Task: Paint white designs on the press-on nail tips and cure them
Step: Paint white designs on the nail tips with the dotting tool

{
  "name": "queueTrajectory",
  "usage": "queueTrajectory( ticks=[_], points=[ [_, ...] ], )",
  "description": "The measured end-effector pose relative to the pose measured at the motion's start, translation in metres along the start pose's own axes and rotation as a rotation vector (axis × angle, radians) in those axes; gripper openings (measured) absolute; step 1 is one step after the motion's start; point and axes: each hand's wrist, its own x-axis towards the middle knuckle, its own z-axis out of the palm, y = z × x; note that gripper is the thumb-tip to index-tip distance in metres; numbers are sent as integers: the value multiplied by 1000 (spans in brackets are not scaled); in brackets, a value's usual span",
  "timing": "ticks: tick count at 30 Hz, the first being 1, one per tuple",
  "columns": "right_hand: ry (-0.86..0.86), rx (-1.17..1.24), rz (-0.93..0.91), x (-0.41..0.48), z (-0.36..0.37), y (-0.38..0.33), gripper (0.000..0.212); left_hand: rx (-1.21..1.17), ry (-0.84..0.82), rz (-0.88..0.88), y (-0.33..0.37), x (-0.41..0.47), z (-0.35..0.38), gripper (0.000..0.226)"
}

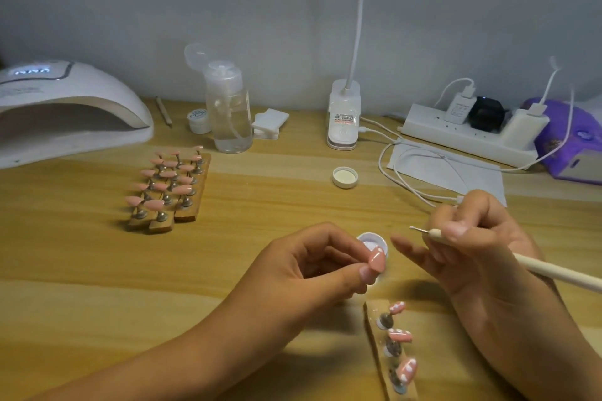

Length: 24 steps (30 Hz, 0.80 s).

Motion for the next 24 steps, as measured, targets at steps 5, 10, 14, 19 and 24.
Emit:
queueTrajectory(
  ticks=[5,10,14,19,24],
  points=[
    [-38,41,55,-3,8,-2,41,22,-34,15,-2,-1,-2,7],
    [-37,12,83,-5,13,-5,26,27,-44,19,-3,-1,-2,8],
    [-36,-3,99,-5,12,-5,29,28,-37,20,-3,0,-1,8],
    [-67,-5,98,-6,11,-4,23,35,-47,29,-2,-1,-1,8],
    [-54,-35,105,-6,11,-3,30,59,-55,37,-2,-1,-1,10]
  ],
)
